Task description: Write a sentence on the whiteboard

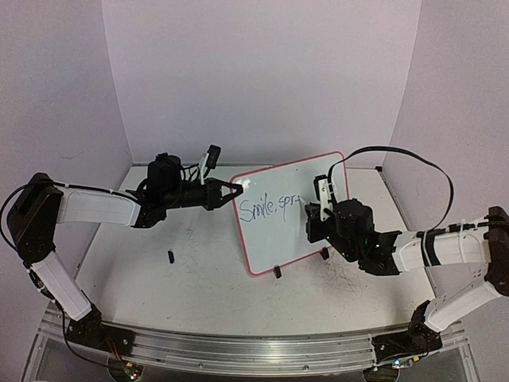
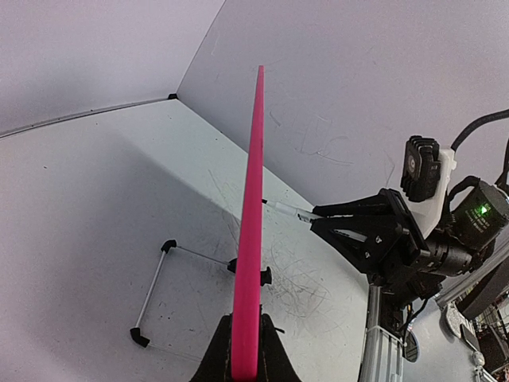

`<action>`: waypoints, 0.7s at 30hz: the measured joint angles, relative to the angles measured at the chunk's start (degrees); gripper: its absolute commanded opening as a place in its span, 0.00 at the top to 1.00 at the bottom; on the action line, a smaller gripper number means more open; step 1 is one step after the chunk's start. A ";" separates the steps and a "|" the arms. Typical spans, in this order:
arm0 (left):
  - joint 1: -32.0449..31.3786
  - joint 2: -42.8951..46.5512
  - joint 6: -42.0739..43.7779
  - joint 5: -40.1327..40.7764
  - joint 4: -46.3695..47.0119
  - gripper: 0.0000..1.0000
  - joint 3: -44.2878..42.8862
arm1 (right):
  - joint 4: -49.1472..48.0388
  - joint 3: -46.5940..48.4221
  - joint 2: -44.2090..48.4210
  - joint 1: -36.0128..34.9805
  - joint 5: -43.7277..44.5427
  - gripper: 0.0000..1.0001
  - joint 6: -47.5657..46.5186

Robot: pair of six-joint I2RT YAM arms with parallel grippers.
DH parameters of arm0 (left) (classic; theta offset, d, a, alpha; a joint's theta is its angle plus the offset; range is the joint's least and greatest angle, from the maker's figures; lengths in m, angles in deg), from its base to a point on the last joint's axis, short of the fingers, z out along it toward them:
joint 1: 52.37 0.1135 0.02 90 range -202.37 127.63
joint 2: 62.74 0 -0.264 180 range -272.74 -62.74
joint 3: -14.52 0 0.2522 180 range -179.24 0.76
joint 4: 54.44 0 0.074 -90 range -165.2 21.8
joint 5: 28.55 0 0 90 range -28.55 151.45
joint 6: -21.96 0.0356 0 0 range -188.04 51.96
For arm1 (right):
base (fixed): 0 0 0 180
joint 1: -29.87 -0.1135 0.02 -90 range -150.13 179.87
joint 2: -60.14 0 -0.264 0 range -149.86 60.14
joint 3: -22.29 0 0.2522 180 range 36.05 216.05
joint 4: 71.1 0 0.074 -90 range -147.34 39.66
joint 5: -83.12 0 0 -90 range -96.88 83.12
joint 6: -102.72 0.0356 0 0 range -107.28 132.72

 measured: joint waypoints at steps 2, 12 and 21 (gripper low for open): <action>0.00 0.00 0.00 0.02 0.00 1.00 0.00 | 0.06 0.00 0.01 0.00 -0.28 1.00 0.00; 0.00 0.00 0.00 0.02 -0.02 1.00 0.00 | 0.80 -0.04 0.13 -0.02 -1.69 1.00 0.38; 0.00 0.00 0.00 0.02 0.00 1.00 0.00 | 1.84 -2.19 1.12 -0.02 -2.47 1.00 1.36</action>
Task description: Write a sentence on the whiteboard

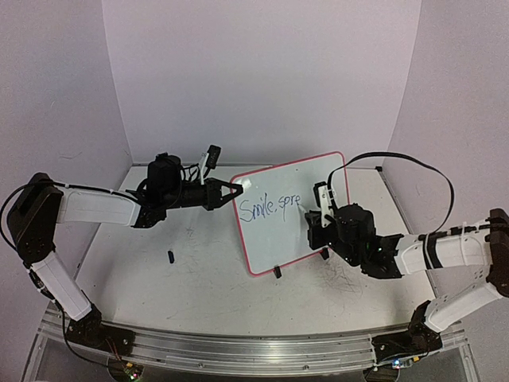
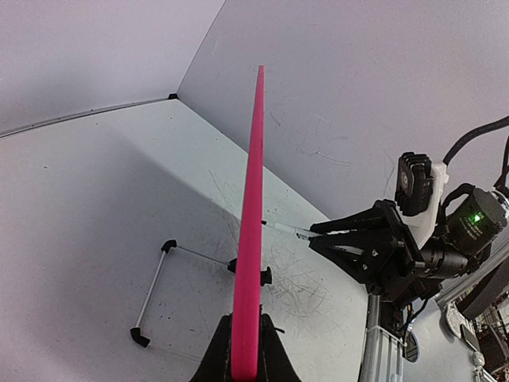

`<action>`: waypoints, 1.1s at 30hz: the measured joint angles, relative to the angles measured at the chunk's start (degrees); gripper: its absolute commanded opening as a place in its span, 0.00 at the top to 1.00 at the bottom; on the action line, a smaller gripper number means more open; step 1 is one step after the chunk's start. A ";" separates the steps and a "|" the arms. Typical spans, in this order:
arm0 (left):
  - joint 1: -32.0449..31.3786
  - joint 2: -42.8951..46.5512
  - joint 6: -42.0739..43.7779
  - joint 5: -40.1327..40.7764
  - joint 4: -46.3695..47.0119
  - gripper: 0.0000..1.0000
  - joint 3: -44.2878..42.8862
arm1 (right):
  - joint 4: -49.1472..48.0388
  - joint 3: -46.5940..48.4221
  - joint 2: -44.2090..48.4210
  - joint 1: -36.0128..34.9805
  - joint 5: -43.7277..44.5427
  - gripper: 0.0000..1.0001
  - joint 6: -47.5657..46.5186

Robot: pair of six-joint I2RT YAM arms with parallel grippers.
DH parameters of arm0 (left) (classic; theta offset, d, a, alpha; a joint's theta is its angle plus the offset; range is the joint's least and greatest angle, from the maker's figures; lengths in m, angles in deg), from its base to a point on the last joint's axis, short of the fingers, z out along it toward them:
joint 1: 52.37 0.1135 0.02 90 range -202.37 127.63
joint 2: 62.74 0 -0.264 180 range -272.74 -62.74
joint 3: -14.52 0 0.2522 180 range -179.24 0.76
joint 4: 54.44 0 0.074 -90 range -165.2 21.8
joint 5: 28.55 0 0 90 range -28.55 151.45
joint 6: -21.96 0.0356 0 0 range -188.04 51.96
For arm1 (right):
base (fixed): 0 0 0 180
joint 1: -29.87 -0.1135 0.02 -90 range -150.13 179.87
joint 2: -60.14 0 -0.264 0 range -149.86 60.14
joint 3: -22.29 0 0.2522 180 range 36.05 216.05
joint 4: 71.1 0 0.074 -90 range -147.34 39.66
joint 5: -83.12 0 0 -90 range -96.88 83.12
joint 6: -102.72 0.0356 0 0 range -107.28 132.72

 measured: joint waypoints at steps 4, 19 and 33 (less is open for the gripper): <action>0.00 0.00 0.00 -0.02 0.00 1.00 0.00 | 0.34 -0.19 0.19 0.00 0.60 1.00 0.21; -0.11 0.09 0.17 -0.22 0.09 1.00 0.00 | -1.75 -0.76 3.83 1.49 1.64 1.00 0.41; -0.11 0.11 0.17 -0.15 0.02 1.00 0.00 | -1.78 -0.71 1.11 2.64 1.76 1.00 0.61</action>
